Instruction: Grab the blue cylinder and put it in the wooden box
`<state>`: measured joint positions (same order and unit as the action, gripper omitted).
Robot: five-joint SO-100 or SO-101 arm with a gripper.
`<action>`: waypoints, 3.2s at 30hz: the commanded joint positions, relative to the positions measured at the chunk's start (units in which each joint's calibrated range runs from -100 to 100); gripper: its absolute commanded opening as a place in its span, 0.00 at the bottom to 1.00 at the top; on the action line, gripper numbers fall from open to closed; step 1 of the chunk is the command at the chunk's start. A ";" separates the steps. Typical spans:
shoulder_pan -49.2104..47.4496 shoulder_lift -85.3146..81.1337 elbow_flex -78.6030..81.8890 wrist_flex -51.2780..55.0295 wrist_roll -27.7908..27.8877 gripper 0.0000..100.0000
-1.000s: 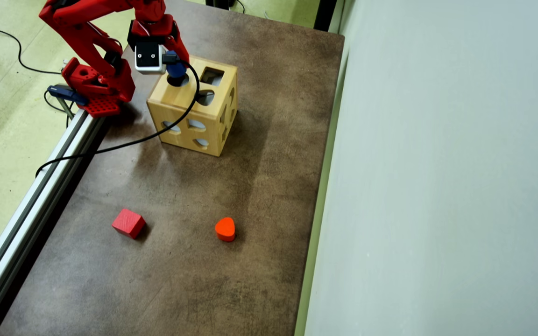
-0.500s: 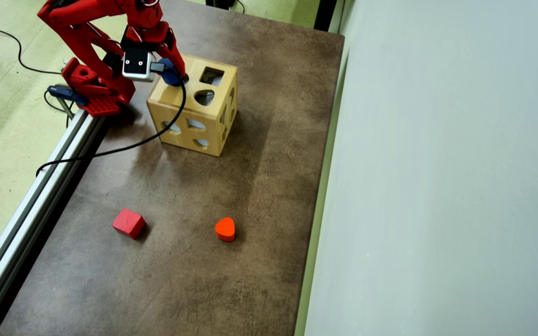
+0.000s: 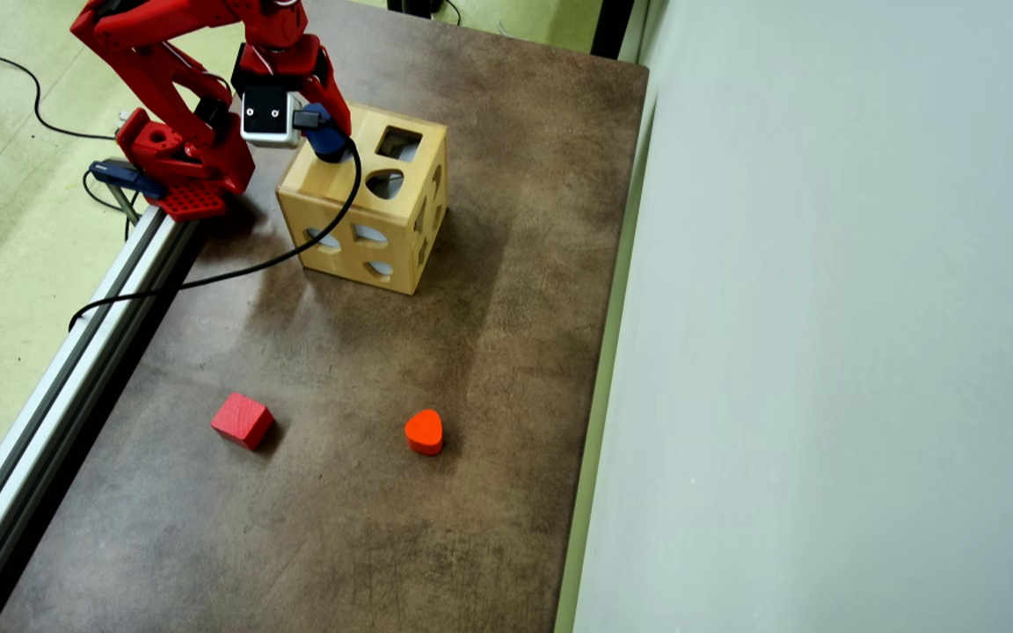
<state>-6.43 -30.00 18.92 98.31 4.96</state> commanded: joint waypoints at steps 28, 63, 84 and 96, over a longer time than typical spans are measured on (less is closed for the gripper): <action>-0.11 2.19 -4.87 -0.15 -0.10 0.03; -0.70 3.97 -5.59 -0.15 0.10 0.19; 0.19 4.90 -3.71 -0.07 0.15 0.19; 0.04 4.56 -2.19 -0.15 0.20 0.42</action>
<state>-6.14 -24.75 16.21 98.31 4.91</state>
